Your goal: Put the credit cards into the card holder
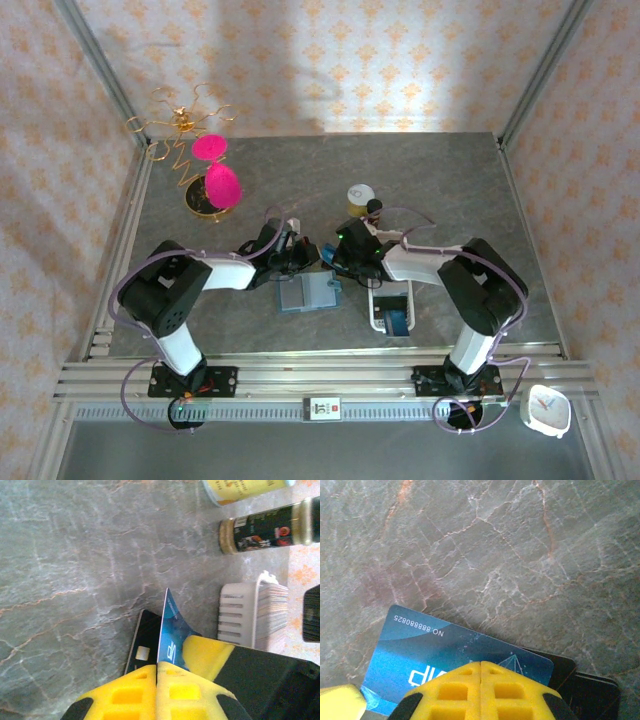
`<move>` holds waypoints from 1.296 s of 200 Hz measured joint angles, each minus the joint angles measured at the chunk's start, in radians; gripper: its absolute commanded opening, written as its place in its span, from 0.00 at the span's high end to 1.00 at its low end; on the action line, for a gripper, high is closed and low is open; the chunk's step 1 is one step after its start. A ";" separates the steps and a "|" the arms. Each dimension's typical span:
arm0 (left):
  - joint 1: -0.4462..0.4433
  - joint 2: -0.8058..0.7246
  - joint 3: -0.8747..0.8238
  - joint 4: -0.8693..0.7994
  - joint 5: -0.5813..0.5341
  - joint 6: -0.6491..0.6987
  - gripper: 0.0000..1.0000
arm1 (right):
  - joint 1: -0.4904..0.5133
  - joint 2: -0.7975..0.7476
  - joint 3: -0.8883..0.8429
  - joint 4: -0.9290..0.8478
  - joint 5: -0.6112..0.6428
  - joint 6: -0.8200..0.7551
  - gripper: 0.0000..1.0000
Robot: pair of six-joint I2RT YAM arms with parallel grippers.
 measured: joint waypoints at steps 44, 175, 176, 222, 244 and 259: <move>0.000 -0.069 -0.001 0.000 0.003 0.042 1.00 | 0.003 -0.100 -0.003 -0.005 -0.002 -0.030 0.99; 0.008 -0.537 0.000 -0.206 0.125 0.388 1.00 | -0.132 -0.644 0.019 -0.124 -0.445 -0.576 0.43; 0.008 -0.540 0.000 -0.207 0.126 0.390 1.00 | -0.137 -0.644 0.022 -0.128 -0.455 -0.583 0.43; 0.008 -0.647 0.002 -0.212 0.193 0.447 1.00 | -0.222 -0.628 0.059 -0.224 -0.696 -0.718 0.35; 0.008 -0.656 0.002 -0.212 0.232 0.446 1.00 | -0.228 -0.625 0.068 -0.264 -0.788 -0.778 0.33; 0.008 -0.661 0.002 -0.211 0.259 0.446 1.00 | -0.235 -0.624 0.076 -0.278 -0.837 -0.811 0.33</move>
